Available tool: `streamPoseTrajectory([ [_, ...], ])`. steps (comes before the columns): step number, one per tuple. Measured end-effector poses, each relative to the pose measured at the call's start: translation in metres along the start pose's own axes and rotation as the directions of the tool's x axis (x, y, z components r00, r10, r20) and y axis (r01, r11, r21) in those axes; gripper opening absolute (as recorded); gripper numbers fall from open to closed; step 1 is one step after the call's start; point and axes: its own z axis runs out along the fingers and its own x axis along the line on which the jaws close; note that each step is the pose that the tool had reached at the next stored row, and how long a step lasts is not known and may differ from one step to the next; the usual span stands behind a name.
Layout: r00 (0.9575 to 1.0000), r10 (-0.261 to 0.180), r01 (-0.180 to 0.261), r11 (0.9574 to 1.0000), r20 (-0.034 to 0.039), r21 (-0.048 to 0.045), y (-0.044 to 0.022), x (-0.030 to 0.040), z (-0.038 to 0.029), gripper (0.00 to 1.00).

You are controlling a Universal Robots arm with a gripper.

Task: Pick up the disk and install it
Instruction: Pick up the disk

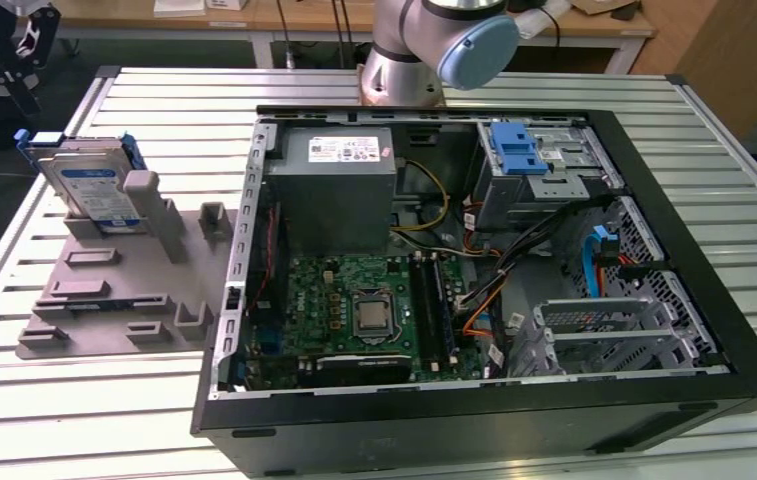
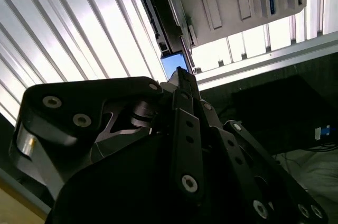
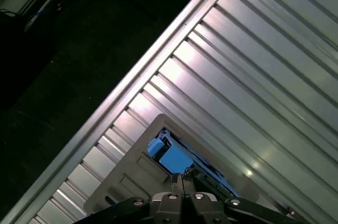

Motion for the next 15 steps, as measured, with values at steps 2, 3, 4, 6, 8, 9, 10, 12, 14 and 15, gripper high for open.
streamPoseTrajectory([
  [2,1.0000,-0.007,0.007,1.0000,-0.0005,0.0000,0.0000,0.0000,0.0000,0.11],
  [3,0.9999,-0.011,0.011,0.9999,-0.0007,0.0000,0.0000,0.0000,0.0000,0.11],
  [4,0.9999,-0.014,0.014,0.9999,-0.0009,0.0000,0.0000,0.0000,0.0000,0.11],
  [6,0.9998,-0.020,0.020,0.9998,-0.0013,-0.0001,0.0000,0.0000,0.0000,0.11],
  [8,0.9996,-0.027,0.027,0.9996,-0.0017,-0.0001,0.0000,0.0000,0.0000,0.11],
  [9,0.9996,-0.030,0.030,0.9996,-0.0018,-0.0001,0.0000,0.0000,0.0000,0.11],
  [10,0.9995,-0.033,0.033,0.9995,-0.0021,-0.0001,0.0000,0.0000,0.0000,0.11],
  [12,0.9992,-0.039,0.039,0.9992,-0.0024,-0.0001,0.0000,0.0000,0.0000,0.11],
  [14,0.9990,-0.045,0.045,0.9990,-0.0027,-0.0002,0.0000,0.0000,0.0000,0.11],
  [15,0.9988,-0.048,0.048,0.9988,-0.0030,-0.0002,0.0000,0.0000,0.0000,0.11],
])
